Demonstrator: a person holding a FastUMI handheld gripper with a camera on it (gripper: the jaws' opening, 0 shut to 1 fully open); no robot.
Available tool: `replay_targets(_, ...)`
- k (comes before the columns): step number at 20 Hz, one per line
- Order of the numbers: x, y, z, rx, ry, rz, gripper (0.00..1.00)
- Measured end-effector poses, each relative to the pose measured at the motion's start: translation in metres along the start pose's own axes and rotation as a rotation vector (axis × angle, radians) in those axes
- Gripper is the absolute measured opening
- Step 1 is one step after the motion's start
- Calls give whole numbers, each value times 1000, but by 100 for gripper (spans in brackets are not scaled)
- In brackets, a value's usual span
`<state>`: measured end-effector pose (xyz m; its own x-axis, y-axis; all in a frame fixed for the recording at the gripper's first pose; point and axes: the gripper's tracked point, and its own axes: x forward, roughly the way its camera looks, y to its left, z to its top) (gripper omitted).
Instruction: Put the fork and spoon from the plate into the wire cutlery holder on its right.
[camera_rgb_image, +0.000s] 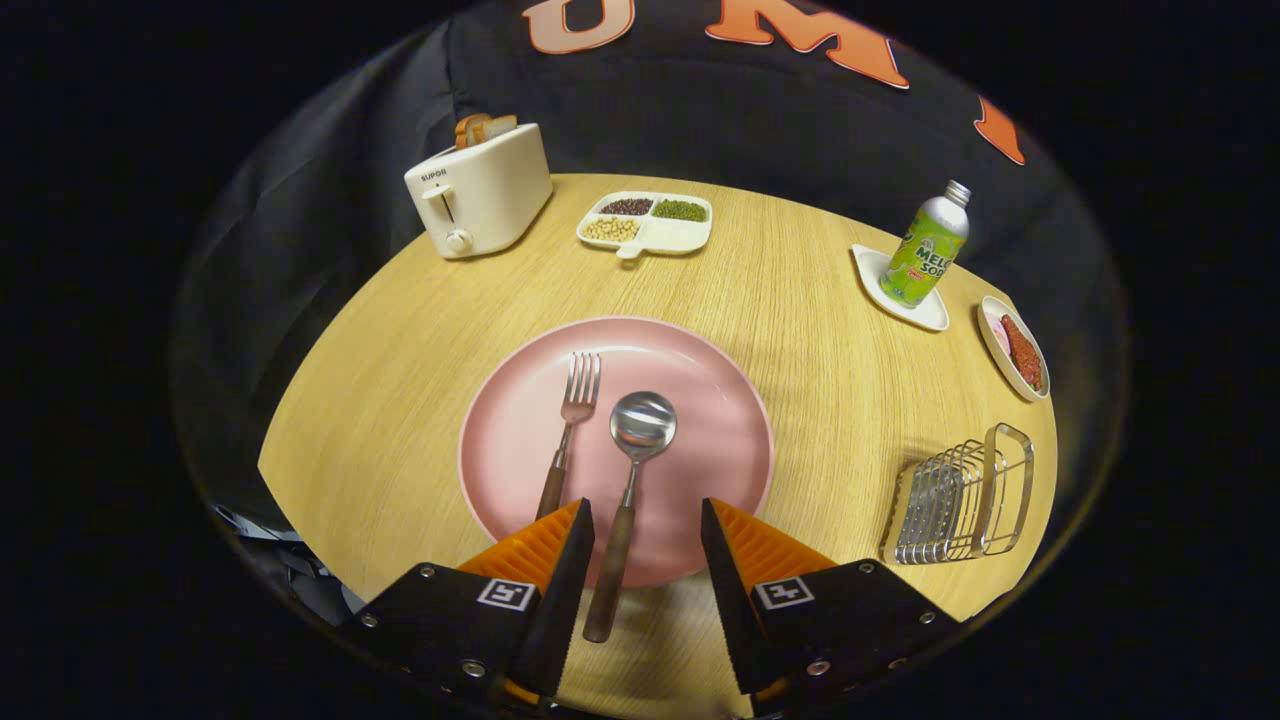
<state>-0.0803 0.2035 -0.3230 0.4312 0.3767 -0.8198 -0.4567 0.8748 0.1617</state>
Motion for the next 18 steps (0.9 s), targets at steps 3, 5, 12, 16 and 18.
replay_targets(3, 13, 5, -11, -19, 61, -3, 53)
replay_targets(5, 17, 9, -17, -36, 101, 10, 41)
replay_targets(12, 23, 8, -22, 25, 142, 8, 9)
replay_targets(16, 10, 2, -7, 81, 81, 37, 5)
replay_targets(18, -2, -4, 3, 110, 34, 46, 5)
